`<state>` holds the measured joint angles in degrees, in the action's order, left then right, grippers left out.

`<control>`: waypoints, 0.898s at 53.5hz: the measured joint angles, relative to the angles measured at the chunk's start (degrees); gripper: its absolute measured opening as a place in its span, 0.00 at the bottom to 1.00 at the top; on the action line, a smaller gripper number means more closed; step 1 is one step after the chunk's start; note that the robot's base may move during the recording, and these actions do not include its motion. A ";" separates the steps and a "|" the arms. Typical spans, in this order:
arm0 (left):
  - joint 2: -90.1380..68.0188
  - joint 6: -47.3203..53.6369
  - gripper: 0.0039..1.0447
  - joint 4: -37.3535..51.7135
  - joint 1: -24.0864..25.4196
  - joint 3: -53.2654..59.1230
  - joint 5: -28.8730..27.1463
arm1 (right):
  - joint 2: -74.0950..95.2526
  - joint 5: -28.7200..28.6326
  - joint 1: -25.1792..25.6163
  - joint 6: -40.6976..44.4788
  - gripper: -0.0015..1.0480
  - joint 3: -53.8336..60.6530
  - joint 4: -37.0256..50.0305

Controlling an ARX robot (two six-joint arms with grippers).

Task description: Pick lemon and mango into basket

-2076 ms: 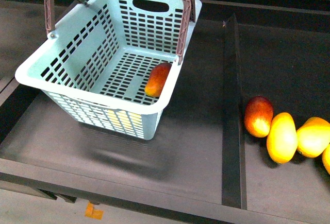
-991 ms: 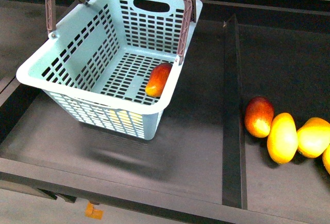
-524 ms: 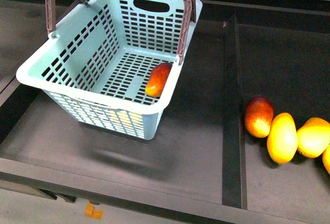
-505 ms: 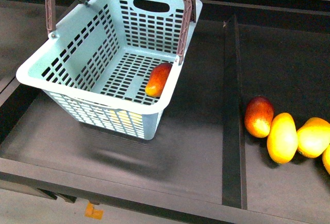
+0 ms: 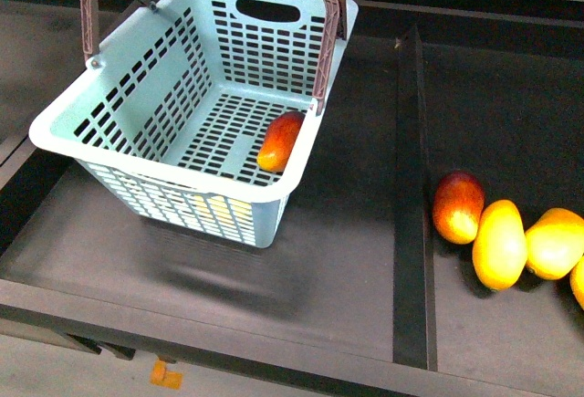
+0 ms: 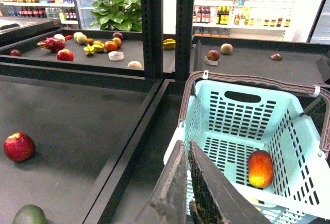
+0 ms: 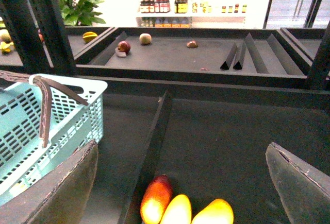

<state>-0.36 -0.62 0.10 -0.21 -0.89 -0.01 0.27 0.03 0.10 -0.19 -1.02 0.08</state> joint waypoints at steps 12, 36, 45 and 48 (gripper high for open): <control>0.00 0.00 0.03 0.00 0.00 0.00 0.02 | 0.00 0.00 0.00 0.00 0.92 0.00 0.00; 0.00 0.00 0.67 0.00 0.00 0.00 0.02 | 0.00 0.00 0.00 0.00 0.92 0.00 0.00; 0.00 0.07 0.94 0.00 0.00 0.00 0.00 | 0.00 0.00 0.00 0.00 0.92 0.00 0.00; 0.00 0.07 0.93 0.00 0.00 0.00 0.00 | 0.00 0.00 0.00 0.00 0.92 0.00 0.00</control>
<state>-0.36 -0.56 0.10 -0.21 -0.89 -0.01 0.27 0.03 0.10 -0.19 -1.02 0.08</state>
